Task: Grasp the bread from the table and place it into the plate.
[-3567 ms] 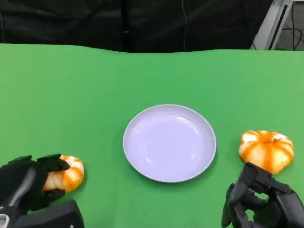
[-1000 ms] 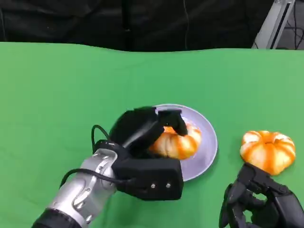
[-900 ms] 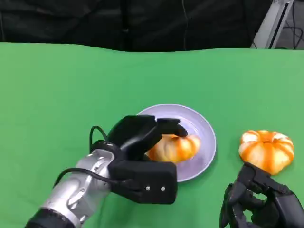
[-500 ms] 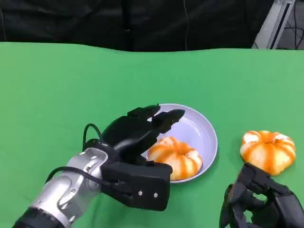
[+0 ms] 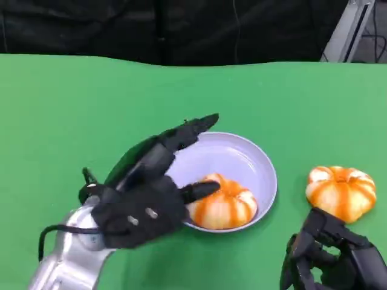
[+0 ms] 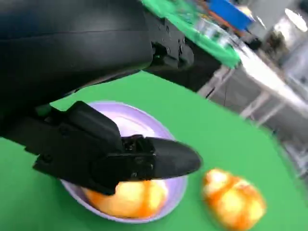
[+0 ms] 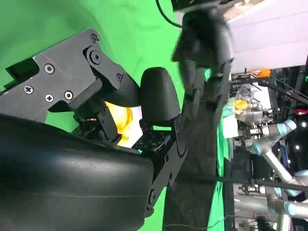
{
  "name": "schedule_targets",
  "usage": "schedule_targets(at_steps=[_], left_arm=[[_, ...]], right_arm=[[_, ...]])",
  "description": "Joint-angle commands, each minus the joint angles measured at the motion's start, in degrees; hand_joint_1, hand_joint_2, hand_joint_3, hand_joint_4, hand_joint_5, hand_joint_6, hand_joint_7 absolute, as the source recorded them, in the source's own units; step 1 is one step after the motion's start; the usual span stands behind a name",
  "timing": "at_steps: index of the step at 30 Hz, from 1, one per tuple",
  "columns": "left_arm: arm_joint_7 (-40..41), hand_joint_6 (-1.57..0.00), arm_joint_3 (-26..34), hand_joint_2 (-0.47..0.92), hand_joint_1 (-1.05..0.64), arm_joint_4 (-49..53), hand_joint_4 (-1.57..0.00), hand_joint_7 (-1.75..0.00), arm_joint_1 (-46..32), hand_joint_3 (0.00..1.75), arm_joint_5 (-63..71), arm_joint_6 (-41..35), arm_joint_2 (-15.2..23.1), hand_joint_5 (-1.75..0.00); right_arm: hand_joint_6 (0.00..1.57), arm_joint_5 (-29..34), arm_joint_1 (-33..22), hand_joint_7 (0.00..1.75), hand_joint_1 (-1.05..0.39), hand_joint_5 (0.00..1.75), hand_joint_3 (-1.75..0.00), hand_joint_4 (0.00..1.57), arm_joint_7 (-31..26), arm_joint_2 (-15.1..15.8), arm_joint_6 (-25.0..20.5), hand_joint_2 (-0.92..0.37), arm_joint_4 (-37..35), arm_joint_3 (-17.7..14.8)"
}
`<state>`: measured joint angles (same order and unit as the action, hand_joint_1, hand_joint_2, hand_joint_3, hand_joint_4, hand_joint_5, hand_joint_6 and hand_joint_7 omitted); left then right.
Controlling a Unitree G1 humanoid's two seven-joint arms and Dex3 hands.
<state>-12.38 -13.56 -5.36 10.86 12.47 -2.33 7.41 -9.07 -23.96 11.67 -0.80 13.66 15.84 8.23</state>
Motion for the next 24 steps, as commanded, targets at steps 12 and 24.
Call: schedule_targets(at_steps=[12,24], left_arm=[[-12.27,-0.76,24.95,0.58,-0.12,-21.58,-0.85,-1.58,-25.20,1.24,-46.61,-22.75,1.53,-1.67],[-21.74,-0.69,30.74,0.62,-0.14,-13.72,-0.83,-1.75,-34.71,1.15,-51.45,-17.88,4.62,-1.75]], right_arm=[[0.68,0.20,0.03,1.69,-0.12,1.75,-1.23,0.85,-0.43,0.52,-0.37,-0.56,0.51,-0.11],[0.69,-1.50,-0.19,1.68,-0.13,1.75,-1.26,0.85,0.98,1.40,-0.48,-0.54,0.33,-1.07]])
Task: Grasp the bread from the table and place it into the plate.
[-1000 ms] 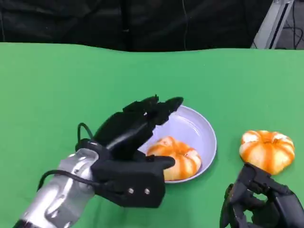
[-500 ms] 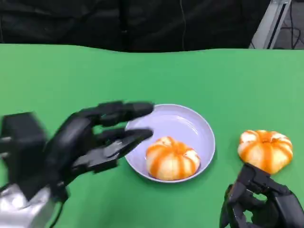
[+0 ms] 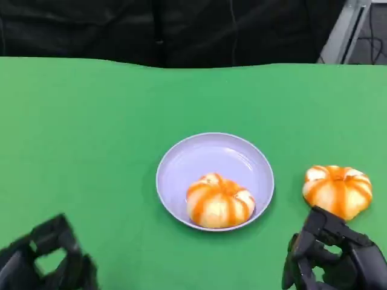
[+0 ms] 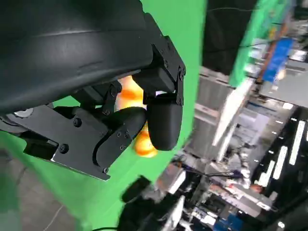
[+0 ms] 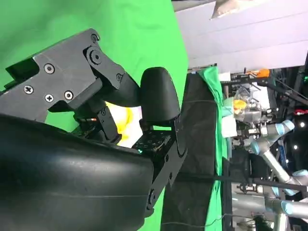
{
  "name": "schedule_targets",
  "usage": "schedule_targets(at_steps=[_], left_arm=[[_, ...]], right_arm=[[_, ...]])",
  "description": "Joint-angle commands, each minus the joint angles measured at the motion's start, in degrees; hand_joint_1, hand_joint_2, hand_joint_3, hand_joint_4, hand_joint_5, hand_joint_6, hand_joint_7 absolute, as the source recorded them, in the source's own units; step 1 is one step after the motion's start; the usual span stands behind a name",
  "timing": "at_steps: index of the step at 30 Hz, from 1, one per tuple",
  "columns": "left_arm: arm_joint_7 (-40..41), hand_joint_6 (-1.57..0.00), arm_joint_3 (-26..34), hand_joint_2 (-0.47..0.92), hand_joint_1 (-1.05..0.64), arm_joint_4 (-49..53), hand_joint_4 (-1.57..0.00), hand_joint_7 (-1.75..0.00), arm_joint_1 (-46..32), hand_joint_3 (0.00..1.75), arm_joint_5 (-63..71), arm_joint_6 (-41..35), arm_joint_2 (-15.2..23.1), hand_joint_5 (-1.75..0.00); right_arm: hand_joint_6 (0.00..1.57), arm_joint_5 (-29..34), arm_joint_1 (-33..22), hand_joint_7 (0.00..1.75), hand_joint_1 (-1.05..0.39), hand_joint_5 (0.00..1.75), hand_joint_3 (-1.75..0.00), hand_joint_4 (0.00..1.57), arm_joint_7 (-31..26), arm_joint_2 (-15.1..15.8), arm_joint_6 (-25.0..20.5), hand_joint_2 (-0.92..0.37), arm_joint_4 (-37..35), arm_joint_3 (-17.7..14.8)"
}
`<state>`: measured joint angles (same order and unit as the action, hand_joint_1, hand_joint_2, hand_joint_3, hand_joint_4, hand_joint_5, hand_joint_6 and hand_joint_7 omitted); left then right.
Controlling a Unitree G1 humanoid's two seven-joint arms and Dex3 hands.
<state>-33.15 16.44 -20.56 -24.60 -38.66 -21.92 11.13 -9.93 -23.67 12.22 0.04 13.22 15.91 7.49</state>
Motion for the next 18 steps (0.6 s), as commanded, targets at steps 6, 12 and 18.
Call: schedule_targets(at_steps=[6,12,18], left_arm=[[-0.44,-0.69,0.41,0.62,-0.14,1.63,-0.83,-1.75,1.04,1.14,-0.29,1.45,1.05,-1.75],[0.13,-0.70,-0.43,0.62,-0.14,2.22,-0.86,-1.75,1.74,1.14,0.37,2.07,0.31,-1.75],[1.24,-0.70,-0.90,0.61,-0.14,2.19,-0.84,-1.75,2.05,1.15,0.89,2.50,-0.15,-1.75]], right_arm=[[0.69,-0.56,-0.89,1.68,-0.12,1.75,-1.25,0.86,0.52,0.53,0.16,-0.55,0.67,-0.18],[0.69,-0.10,-1.16,1.69,-0.13,1.75,-1.24,0.86,-0.25,0.28,-0.61,-0.56,1.41,-0.06],[0.68,-0.90,-0.81,1.70,-0.12,1.75,-1.24,0.85,0.72,0.53,0.23,-0.56,0.63,-0.49]])
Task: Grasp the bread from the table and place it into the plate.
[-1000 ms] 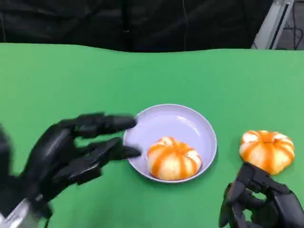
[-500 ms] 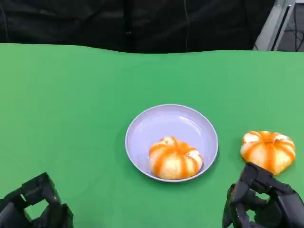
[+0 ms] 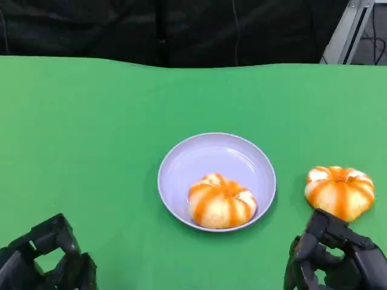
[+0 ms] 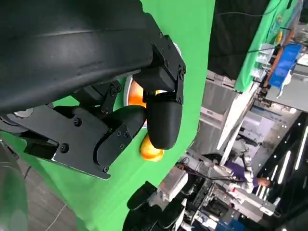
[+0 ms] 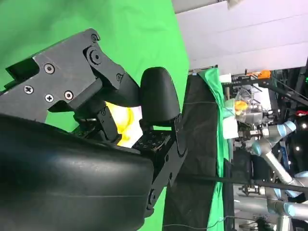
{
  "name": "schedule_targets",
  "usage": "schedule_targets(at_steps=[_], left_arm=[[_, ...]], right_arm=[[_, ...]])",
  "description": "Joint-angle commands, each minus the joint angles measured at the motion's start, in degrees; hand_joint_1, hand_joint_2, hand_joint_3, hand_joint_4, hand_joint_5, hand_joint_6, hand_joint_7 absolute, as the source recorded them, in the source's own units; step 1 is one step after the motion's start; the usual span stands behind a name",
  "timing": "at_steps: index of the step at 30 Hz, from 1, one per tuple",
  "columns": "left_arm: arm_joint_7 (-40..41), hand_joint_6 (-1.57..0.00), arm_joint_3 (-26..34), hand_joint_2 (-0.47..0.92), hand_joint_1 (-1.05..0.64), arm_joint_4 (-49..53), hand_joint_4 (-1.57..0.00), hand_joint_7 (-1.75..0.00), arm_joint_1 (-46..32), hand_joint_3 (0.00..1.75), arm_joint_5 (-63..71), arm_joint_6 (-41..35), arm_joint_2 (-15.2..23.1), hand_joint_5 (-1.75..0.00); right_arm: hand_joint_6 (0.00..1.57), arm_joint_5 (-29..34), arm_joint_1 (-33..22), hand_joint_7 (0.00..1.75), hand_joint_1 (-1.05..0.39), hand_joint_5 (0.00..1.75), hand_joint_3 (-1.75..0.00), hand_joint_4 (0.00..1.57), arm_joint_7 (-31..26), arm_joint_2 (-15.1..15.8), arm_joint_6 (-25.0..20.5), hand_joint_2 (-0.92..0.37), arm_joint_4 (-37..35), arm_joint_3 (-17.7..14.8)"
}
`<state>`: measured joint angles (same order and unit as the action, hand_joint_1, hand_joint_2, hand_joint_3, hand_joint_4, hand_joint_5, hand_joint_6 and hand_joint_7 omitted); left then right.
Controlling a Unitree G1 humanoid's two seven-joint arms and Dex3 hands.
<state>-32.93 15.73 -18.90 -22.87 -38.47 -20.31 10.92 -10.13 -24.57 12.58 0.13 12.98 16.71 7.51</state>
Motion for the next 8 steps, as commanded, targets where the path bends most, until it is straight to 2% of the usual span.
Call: schedule_targets(at_steps=[1,8], left_arm=[[1.02,-0.69,-0.27,0.61,-0.14,0.78,-0.84,-1.75,0.46,1.15,0.67,1.04,-0.05,-1.75],[1.56,-0.70,-0.43,0.60,-0.14,1.10,-0.85,-1.75,0.70,1.15,0.99,1.31,-0.29,-1.75]], right_arm=[[0.68,-0.67,0.04,1.70,-0.13,1.75,-1.24,0.85,0.17,0.35,0.09,-0.56,-0.02,-0.57],[0.68,-0.54,-0.08,1.70,-0.13,1.75,-1.25,0.85,-0.19,0.22,-0.57,-0.55,0.42,-0.60]])
